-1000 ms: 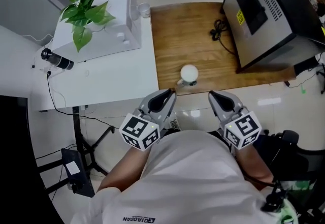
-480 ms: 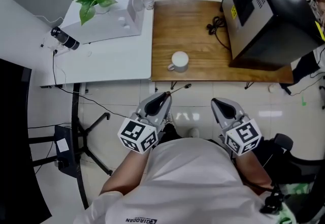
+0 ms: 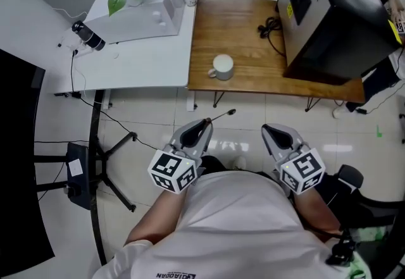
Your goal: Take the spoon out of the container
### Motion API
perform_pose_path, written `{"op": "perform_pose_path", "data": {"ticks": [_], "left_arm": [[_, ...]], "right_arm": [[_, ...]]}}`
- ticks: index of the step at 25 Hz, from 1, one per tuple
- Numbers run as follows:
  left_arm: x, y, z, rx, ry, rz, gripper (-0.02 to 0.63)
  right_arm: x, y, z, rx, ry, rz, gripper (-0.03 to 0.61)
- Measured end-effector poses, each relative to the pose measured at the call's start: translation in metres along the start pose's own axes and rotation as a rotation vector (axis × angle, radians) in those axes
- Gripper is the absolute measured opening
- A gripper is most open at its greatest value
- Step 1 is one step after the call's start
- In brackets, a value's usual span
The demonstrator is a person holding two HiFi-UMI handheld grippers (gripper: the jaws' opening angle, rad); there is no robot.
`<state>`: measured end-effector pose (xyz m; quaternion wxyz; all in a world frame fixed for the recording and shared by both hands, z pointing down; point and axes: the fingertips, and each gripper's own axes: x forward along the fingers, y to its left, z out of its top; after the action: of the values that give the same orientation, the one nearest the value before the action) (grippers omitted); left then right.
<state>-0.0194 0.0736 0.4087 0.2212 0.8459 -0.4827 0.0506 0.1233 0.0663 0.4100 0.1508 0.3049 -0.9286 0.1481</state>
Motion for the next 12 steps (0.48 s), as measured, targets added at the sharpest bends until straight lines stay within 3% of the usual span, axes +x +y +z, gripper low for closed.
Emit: {"op": "perform_pose_path", "data": {"ticks": [12], "left_arm": [[-0.014, 0.017, 0.011, 0.045, 0.052, -0.080, 0.049]], "right_arm": [[0.017, 0.033, 0.011, 0.030, -0.007, -0.059, 0.006]]}}
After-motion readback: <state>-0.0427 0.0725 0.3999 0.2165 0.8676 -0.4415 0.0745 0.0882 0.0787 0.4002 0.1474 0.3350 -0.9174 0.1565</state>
